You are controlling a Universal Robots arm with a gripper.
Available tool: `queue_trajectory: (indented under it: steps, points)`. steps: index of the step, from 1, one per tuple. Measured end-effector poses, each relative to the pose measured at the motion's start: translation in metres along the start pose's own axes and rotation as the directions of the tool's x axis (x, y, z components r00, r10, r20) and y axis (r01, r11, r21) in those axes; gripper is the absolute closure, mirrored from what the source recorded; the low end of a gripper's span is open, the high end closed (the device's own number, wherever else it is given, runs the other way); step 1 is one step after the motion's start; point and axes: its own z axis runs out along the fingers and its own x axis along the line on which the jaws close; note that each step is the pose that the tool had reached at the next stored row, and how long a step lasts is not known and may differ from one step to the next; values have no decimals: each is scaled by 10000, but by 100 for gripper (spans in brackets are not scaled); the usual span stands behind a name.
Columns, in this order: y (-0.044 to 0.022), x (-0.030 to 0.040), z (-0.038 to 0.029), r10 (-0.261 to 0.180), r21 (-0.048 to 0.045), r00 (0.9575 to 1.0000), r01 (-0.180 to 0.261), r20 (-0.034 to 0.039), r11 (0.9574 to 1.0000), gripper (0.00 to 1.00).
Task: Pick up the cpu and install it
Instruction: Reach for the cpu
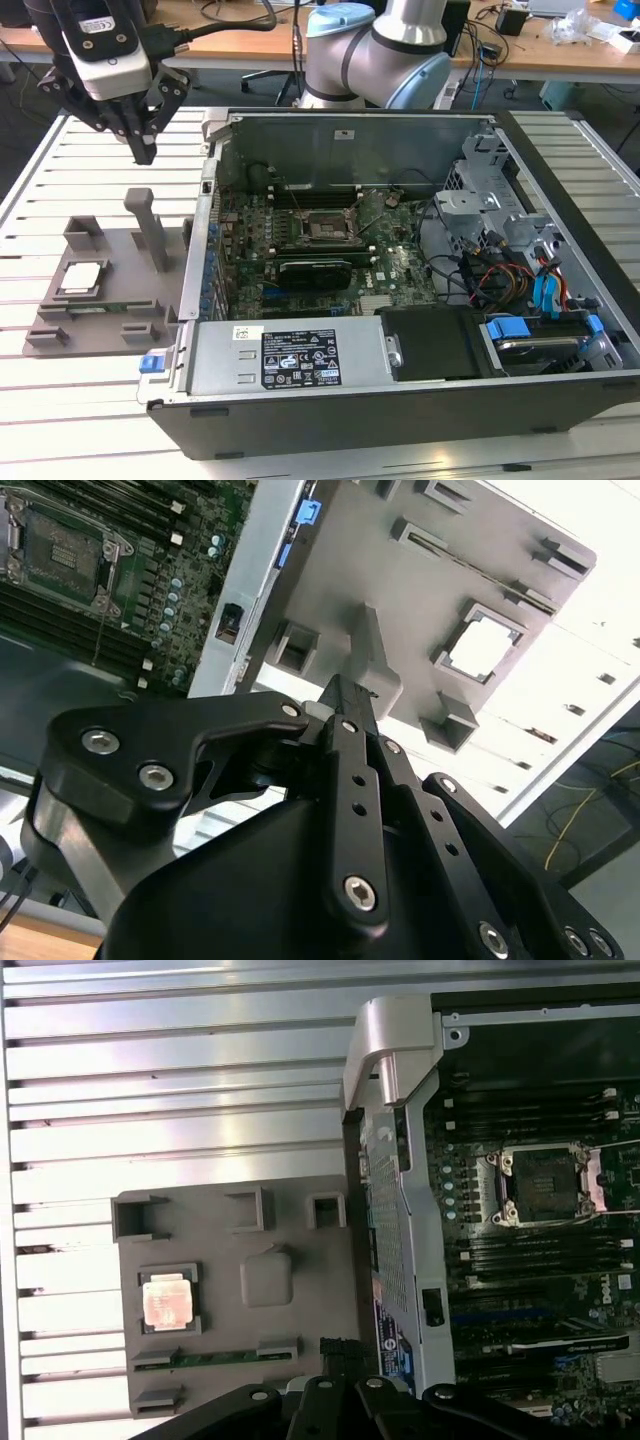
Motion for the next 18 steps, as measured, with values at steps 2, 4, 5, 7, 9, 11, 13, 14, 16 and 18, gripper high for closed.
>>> queue_trajectory:
  steps: [2,4,5,7,9,11,13,14,16,18]
  points:
    - [-1,20,0,0,0,10000,0,0,10000,89]
    - [-3,38,-1,0,0,10000,0,0,10000,89]
    - [-3,47,-1,0,-1,10000,0,0,10000,89]
    - [-5,66,-2,0,0,10000,0,0,10000,89]
    - [-7,94,-2,0,0,10000,0,0,10000,89]
    - [-9,120,-3,0,0,10000,0,0,10000,89]
    - [-11,153,-3,-1,-1,10000,1,1,10000,89]
    - [-12,164,-4,-1,-1,10000,1,0,10000,89]
    - [-15,203,-5,0,0,10000,0,0,10000,89]
    - [-17,225,-6,0,0,10000,0,1,10000,89]
